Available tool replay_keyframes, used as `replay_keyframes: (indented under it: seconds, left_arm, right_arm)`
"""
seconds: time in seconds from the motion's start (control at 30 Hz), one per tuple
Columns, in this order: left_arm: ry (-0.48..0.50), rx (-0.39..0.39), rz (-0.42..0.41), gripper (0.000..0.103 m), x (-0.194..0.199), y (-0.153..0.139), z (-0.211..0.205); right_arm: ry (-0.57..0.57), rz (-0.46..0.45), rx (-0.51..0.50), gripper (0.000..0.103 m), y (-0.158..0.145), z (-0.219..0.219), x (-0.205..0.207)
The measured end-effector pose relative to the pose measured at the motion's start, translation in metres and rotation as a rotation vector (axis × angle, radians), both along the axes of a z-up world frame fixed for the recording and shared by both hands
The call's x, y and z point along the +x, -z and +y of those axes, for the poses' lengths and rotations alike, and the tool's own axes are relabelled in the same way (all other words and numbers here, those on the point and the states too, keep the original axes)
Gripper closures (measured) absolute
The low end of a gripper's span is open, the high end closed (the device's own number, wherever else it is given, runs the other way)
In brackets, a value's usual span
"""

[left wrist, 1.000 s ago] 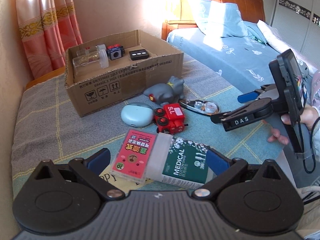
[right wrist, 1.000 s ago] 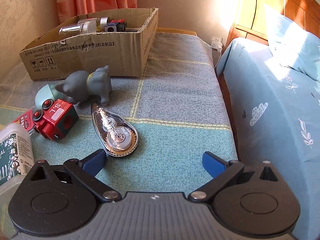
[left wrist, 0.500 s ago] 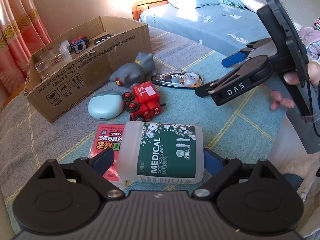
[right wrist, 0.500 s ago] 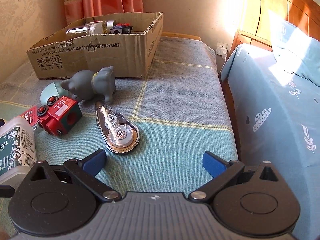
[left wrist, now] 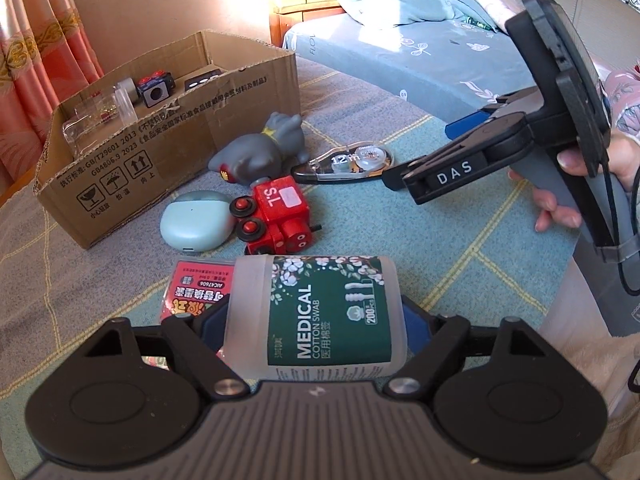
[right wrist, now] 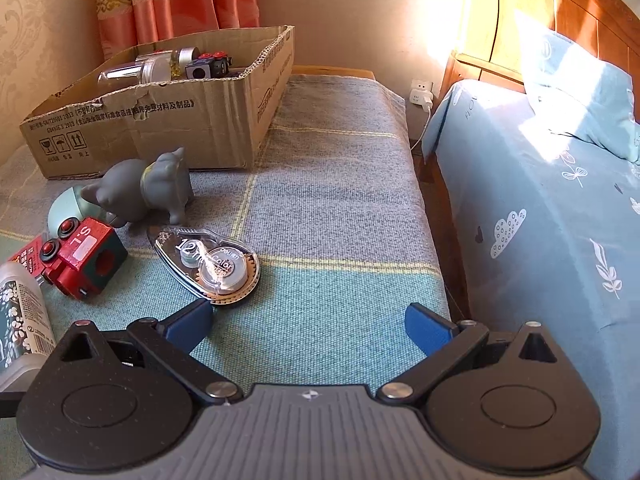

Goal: Organize rigid objects
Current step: 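Lift the swab bottle with the left gripper while the right gripper grasps the correction tape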

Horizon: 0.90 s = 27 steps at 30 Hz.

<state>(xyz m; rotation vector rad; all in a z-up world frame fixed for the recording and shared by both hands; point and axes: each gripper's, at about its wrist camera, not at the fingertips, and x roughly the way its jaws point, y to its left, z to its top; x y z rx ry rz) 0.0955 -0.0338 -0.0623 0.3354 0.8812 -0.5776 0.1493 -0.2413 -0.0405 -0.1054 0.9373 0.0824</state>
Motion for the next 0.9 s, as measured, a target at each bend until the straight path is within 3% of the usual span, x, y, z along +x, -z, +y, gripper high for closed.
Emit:
replay_keyframes:
  seconds: [0.33, 0.7, 0.9]
  left_arm:
    - [-0.066, -0.029, 0.043, 0.020, -0.007, 0.002, 0.017]
    - [-0.265, 0.020, -0.006, 0.020, 0.008, 0.000, 0.055]
    - [-0.290, 0.009, -0.015, 0.020, 0.012, 0.001, 0.061]
  right_arm:
    - [-0.008, 0.003, -0.001, 0.000, -0.001, 0.001, -0.004]
    - [-0.058, 0.012, -0.020, 0.000, -0.003, 0.016, -0.006]
    - [-0.005, -0.007, -0.073, 0.000, -0.005, 0.010, 0.011]
